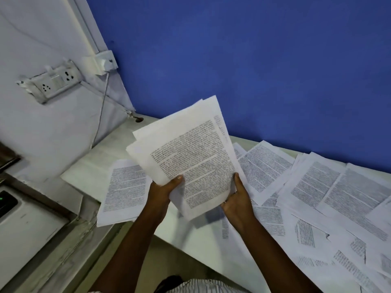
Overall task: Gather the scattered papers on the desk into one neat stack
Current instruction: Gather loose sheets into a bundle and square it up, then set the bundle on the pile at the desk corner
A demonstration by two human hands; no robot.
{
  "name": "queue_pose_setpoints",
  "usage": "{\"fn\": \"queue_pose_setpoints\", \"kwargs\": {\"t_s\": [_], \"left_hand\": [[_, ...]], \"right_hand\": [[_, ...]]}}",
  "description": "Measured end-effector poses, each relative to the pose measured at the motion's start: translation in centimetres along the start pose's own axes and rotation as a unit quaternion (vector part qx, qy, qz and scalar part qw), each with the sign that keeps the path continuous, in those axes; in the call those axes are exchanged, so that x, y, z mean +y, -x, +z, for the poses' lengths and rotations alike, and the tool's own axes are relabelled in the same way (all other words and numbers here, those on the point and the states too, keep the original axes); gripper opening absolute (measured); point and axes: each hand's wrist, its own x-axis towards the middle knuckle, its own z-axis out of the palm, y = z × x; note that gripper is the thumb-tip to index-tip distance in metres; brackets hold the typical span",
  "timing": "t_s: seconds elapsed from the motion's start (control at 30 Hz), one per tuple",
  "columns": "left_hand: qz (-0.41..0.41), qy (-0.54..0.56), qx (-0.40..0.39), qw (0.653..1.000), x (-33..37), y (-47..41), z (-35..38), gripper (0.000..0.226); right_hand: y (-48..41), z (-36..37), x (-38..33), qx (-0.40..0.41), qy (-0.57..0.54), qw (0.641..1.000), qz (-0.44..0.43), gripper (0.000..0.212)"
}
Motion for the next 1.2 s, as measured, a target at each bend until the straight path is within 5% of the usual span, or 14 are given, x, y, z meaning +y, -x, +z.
{"fn": "queue_pose_setpoints", "kwargs": {"t_s": [0.13,0.3,0.5,0.6,0.77,0.9,1.2], "left_hand": [[-0.005,-0.055,0.011,0.998,0.0,-2.1,-1.4,0.059],[-0.049,-0.058,-0.03,0.997,2.7,-5.2,-5.2,0.036],[-0.117,-0.014,-0.08,0.99,1.7,-7.8,-8.7,0.037],[-0.155,-0.024,-0.083,0.984,0.2,-9.2,-11.3,0.036],[-0.183,-0.029,-0.017,0.982,-0.2,-11.3,-18.4,0.042],[-0.175,-0.043,0.032,0.983,0.1,-13.1,-24.2,0.039],[-0.15,-0.197,0.11,0.963,2.0,-15.6,-29.8,0.036]], "right_hand": [[-0.6,-0.8,-1.4,0.06,0.125,0.989,-0.042,0.072],[-0.6,1.4,-3.5,0.013,0.449,0.887,-0.112,0.041],[-1.6,7.6,2.3,-0.066,0.511,0.851,-0.101,0.052],[-2.9,9.2,6.5,-0.053,0.52,0.847,-0.097,0.034],[-4.1,10.9,11.1,-0.043,0.561,0.826,-0.013,0.025],[-5.8,12.9,15.4,-0.086,0.631,0.768,0.068,0.024],[-10.1,15.1,22.2,-0.058,0.676,0.729,0.096,0.033]]}}
